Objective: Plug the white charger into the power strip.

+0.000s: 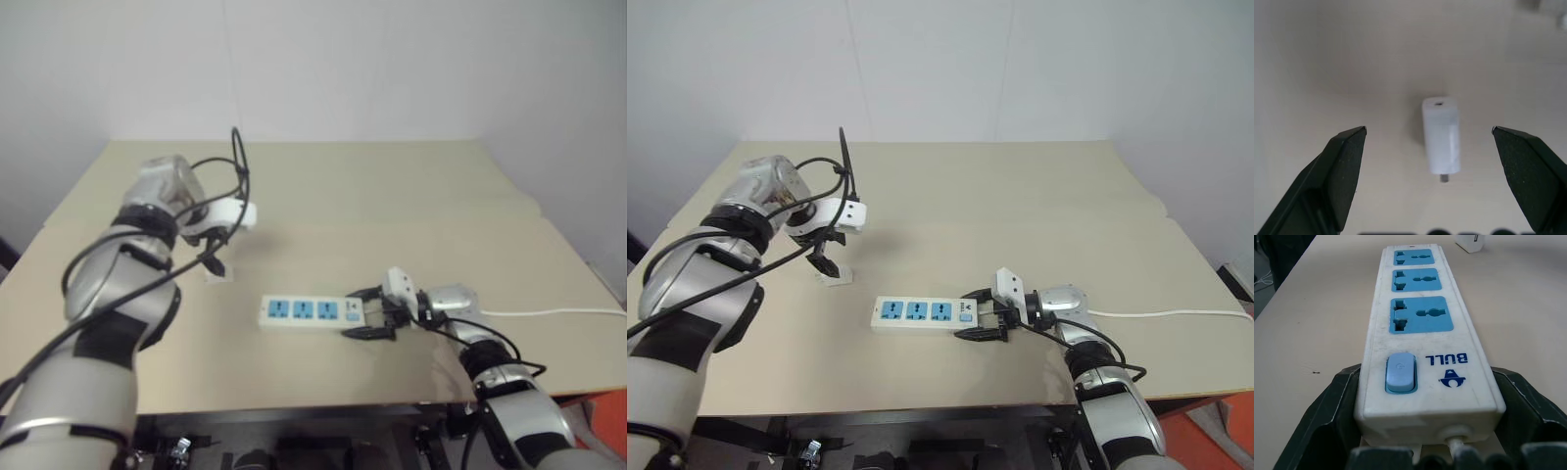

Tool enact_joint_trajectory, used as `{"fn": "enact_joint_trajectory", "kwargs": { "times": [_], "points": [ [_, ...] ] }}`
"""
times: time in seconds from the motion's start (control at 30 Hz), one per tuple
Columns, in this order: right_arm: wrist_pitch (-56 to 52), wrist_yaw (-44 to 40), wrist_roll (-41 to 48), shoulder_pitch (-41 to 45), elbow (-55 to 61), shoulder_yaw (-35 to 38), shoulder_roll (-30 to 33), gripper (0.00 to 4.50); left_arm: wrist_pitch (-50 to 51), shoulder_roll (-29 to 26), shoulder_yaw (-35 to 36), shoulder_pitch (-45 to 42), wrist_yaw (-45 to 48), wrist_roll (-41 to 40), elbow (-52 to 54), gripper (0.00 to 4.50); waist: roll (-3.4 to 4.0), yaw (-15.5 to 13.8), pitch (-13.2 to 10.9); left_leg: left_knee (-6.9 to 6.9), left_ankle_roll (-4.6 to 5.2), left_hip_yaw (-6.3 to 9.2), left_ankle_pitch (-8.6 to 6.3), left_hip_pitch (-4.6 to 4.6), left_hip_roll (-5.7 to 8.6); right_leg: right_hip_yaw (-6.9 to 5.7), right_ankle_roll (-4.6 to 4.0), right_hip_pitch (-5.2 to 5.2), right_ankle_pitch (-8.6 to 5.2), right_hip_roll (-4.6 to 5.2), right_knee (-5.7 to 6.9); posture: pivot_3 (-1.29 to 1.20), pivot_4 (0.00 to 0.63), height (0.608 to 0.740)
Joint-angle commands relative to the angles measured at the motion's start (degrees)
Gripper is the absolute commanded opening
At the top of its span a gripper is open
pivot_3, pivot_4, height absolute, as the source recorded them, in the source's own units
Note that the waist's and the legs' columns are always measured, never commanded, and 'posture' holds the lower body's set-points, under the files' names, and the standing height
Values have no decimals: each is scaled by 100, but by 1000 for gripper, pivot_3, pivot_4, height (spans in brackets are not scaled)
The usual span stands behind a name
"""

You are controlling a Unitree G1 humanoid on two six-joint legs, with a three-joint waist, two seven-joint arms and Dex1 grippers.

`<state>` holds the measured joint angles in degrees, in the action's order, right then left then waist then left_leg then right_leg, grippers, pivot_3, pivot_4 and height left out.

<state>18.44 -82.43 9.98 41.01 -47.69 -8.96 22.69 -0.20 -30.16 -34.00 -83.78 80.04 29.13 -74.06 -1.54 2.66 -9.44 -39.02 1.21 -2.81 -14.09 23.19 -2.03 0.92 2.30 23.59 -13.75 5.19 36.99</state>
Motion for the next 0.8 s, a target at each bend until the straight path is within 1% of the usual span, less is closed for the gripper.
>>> {"fn": "enact_joint_trajectory", "kwargs": {
  "times": [0.03, 0.13, 0.43, 0.53, 0.8],
  "points": [
    [-75, 219, -305, -112, 29, -125, 18, 3417, -50, 104, 22, -46, -62, 115, -31, 4500, 0, 1, 0, 0, 0, 0, 0, 0, 0, 0, 0, 0, 0, 0, 0, 0, 150, 740],
    [-104, 273, -337, -138, 81, -142, 37, 3417, -60, 158, -46, -23, 90, 231, -67, 4500, 0, 10, 0, 0, 0, -1, 0, 0, -1, 0, 0, 2, 0, -2, 2, 0, 150, 740],
    [-120, 488, -426, -153, 106, -201, -5, 3417, -280, 238, -164, 205, -280, 628, -92, 4500, 0, 7, 0, 0, 0, 0, 0, -2, 0, 1, 0, 2, 0, -2, 4, 0, 150, 740],
    [-163, 516, -430, -156, 127, -213, -16, 3417, -231, 301, -85, 288, -398, 618, -108, 4500, -1, 9, 0, 0, 0, 0, 0, -2, -1, 1, 0, 2, 0, -1, 4, 0, 150, 740],
    [-198, 543, -491, -209, 198, -238, 34, 3417, -155, 404, 26, 351, -284, 594, -119, 4500, -1, 15, 1, 0, 0, 0, 0, -3, -1, 1, 0, 2, 0, -2, 5, 0, 150, 740]
  ]
}}
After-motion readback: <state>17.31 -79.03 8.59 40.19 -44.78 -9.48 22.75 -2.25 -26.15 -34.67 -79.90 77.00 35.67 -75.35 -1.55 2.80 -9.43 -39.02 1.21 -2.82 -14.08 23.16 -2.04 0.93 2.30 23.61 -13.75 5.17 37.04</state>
